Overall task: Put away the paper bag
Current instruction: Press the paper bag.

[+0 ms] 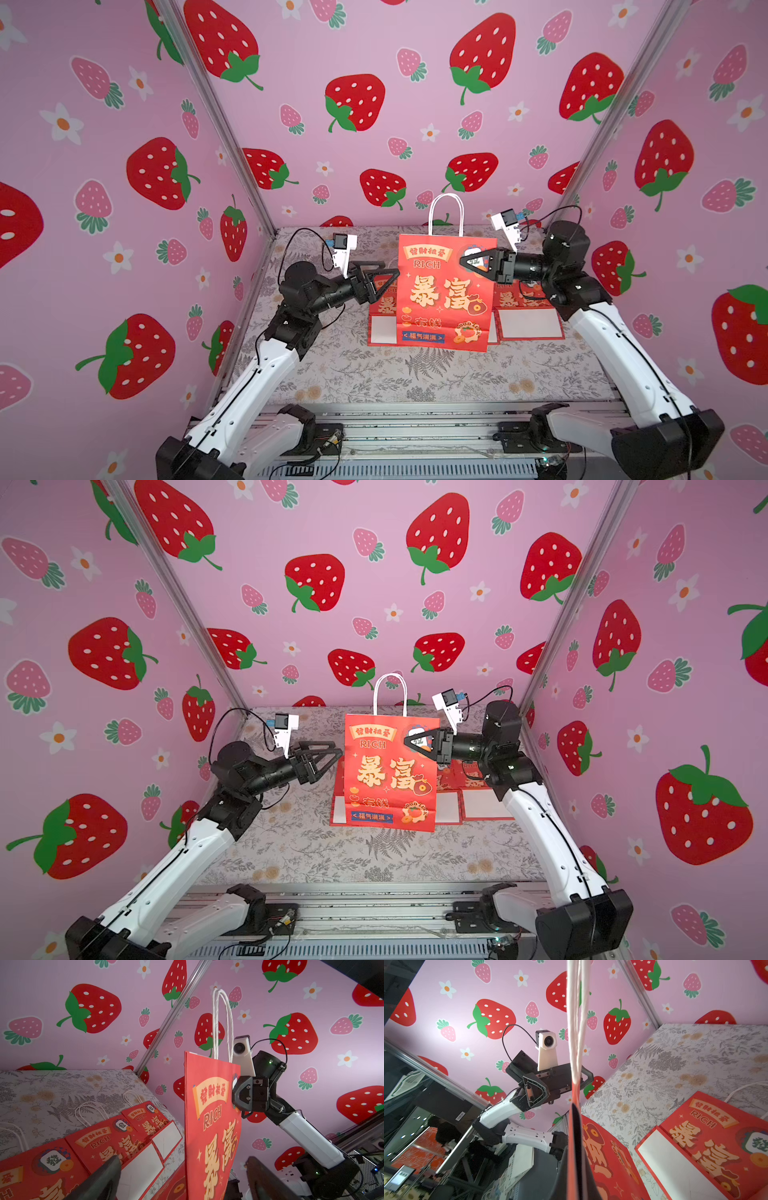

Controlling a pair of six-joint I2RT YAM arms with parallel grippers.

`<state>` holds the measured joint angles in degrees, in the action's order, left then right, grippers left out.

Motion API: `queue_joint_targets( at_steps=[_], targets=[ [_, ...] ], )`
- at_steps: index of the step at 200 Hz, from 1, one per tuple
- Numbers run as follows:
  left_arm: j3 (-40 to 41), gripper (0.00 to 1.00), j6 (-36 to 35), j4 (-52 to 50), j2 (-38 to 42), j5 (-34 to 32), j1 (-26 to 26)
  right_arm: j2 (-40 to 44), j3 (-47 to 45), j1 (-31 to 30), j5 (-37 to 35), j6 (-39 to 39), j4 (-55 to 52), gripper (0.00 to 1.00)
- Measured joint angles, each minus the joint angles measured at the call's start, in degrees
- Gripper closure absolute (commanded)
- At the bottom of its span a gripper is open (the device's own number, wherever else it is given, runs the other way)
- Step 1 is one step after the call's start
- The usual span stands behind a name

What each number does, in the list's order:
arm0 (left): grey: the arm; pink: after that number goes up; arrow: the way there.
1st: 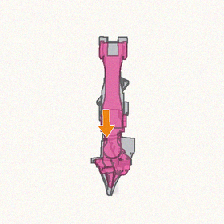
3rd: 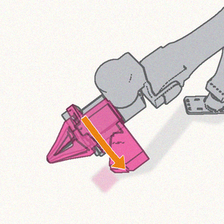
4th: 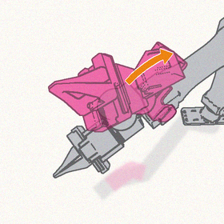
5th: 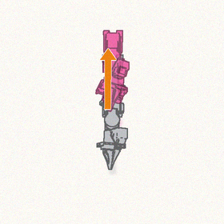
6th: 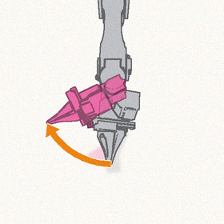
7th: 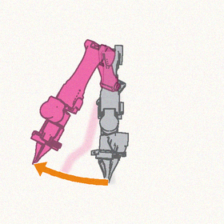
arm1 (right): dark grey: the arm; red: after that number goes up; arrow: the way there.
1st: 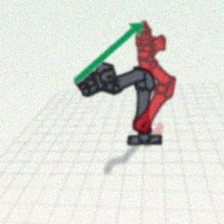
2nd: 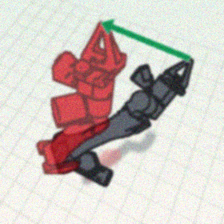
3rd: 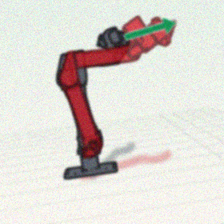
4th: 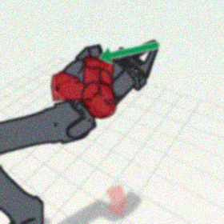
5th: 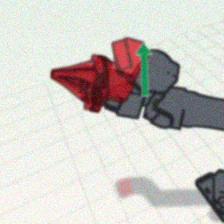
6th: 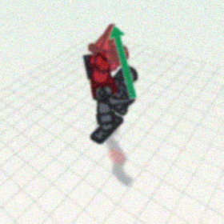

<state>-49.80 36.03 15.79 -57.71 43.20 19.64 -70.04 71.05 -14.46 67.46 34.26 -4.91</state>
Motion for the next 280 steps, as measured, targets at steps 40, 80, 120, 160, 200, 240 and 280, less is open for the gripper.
queue_joint_targets(
  at_steps=[40,80,120,160,200,240,280],
  targets=[
    [0.26,0.02,-5.77,-6.01,2.75,4.52,0.15,-7.52,7.15,2.36,9.42,0.79,-1.27,1.0],
    [0.5,0.03,-11.15,-11.41,2.82,10.75,0.15,-13.22,16.92,2.73,17.2,3.96,-1.38,1.0],
    [2.21,0.18,-13.86,-12.17,4.55,15.82,0.13,-14.08,21.35,2.51,20.28,6.38,-1.27,1.0],
    [2.4,0.26,-15.89,-12.79,4.33,18.64,0.15,-14.16,21.9,0.48,21.05,8.11,-1.36,1.0],
    [2.21,0.29,-16.76,-13.4,-1.4,18.91,2.95,-14.73,24.83,-2.84,21.16,9.75,-1.09,1.0],
    [1.36,0.55,-18.01,-14.29,-2.25,18.73,5.2,-14.64,26.18,-3.45,20.41,13.33,1.86,1.0],
    [1.07,0.81,-16.61,-11.93,-1.27,18.45,5.79,-13.7,24.41,-3.5,17.4,15.06,3.21,1.0]
  ],
)
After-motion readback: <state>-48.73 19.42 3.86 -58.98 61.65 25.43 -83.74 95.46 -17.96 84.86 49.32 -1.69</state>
